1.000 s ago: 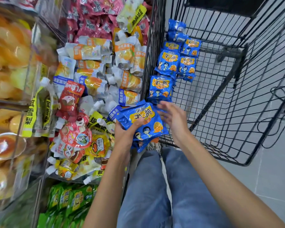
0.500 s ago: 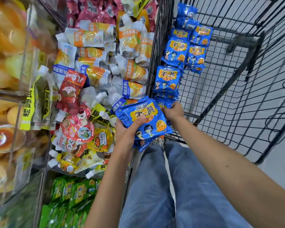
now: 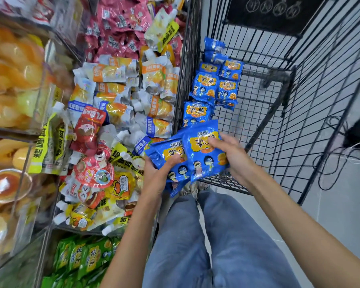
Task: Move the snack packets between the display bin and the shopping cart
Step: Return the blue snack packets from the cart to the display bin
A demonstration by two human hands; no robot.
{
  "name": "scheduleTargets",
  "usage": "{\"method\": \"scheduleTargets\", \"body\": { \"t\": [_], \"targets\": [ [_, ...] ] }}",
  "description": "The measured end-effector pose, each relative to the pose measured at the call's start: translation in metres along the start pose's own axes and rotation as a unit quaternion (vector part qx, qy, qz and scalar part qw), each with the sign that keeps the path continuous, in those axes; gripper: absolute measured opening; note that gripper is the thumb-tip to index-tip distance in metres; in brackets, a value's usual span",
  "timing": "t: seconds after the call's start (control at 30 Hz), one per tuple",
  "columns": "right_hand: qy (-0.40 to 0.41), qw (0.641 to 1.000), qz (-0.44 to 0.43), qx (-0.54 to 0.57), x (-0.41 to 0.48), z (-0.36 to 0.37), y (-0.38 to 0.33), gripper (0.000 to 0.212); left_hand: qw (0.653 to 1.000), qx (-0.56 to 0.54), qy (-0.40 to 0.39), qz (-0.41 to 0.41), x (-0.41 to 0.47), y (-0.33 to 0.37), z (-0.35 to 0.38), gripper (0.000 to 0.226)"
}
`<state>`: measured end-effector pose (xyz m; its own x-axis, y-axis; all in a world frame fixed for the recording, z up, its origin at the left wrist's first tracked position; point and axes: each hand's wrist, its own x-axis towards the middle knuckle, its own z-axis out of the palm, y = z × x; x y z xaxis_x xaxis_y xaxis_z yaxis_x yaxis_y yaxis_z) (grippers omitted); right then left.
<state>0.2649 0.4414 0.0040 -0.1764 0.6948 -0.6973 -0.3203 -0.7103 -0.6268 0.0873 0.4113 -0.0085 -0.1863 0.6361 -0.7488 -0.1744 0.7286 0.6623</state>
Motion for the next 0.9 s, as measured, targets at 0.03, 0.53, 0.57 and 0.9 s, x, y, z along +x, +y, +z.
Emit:
{"method": "scheduleTargets", "body": {
  "t": [0.03,0.53,0.57,0.9],
  "targets": [
    [-0.003,1.0,-0.002,-0.01,0.0,0.005,0.002,0.012,1.0,-0.006,0.0,-0.003,-0.002,0.001,0.001,0.086],
    [-0.102,0.992,0.031,-0.068,0.0,0.052,0.021,0.029,0.987,-0.061,-0.133,-0.059,-0.011,0.02,-0.025,0.112],
    [-0.11,0.992,0.044,-0.044,0.001,0.051,0.02,0.033,0.99,-0.059,-0.121,-0.052,-0.009,0.021,-0.027,0.119],
    [0.141,0.984,0.087,-0.072,0.083,0.004,0.037,0.026,0.977,-0.155,-0.118,-0.082,0.01,0.009,-0.045,0.14]
  ]
}}
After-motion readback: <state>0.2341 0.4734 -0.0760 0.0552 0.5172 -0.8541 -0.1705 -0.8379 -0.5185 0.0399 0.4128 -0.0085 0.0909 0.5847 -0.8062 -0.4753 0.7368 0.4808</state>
